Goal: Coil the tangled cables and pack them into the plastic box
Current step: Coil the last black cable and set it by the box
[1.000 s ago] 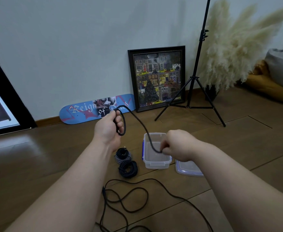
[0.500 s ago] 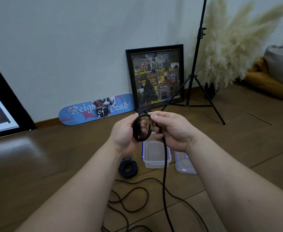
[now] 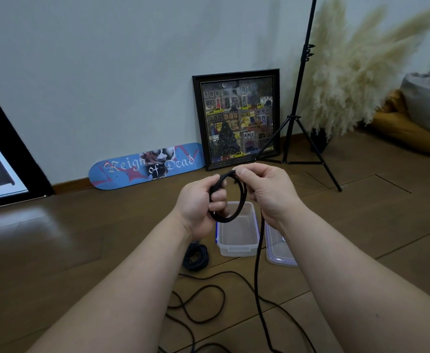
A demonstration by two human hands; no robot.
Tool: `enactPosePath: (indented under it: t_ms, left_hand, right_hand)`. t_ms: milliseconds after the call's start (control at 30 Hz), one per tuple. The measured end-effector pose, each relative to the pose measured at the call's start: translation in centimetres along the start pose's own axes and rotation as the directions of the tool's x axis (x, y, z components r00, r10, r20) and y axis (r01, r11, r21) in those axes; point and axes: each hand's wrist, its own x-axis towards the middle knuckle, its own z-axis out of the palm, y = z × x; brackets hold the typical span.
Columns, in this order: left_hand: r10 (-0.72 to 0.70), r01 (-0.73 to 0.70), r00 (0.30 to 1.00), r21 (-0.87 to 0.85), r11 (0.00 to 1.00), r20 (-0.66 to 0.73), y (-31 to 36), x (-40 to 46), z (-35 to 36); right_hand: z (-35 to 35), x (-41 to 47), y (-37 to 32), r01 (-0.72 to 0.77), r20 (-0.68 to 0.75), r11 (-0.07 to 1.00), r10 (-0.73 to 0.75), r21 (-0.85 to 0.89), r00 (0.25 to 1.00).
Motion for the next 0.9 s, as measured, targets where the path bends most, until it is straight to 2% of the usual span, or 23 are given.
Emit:
enactPosePath:
  t_ms: [133,233,367,433,633,767,900]
  left_hand:
    - [-0.035,0.035,0.999,-0.011,0.999,-0.010,0.1,-0.1,0.0]
    - [-0.036,0.036,0.999,-0.024,0.999,-0.005,0.3,-0.3,0.0]
    - [-0.043,0.043,0.999,-0.057,0.997,0.017,0.5,-0.5,0.0]
    - [-0.042,0.043,0.999,-0.075,0.996,0.021,0.5,-0.7,0.1]
    - [-0.011,0.011,1.000,-0.150,0.989,-0.003,-0.2,-0.9,0.9]
    - [0.035,-0.037,0.999,-0.233,0.972,-0.010,0.1,-0.6,1.1]
    - [0.040,-0.042,0.999,-0.187,0.982,-0.016,0.2,-0.7,0.7]
  right_hand:
    - [-0.3,0.5,1.3,0.166,-0.067,0.957,-0.187,-0.236,0.980]
    - [-0.1,0.5,1.9,0.264,-0.037,0.908,-0.291,-0.325,0.956]
    - [-0.3,0.5,2.3,0.376,0.043,0.781,-0.410,-0.498,0.911]
    - [-0.2,0.3,2.3,0.370,0.073,0.791,-0.386,-0.487,0.920]
    - [0.0,-0.1,2.8,0.262,0.030,0.855,-0.279,-0.447,0.960]
    - [0.1,-0.5,3.2,0.257,0.214,0.805,-0.165,-0.535,0.963]
    - [-0.4,-0.8,2.2,0.230,0.357,0.771,-0.003,-0.594,0.934]
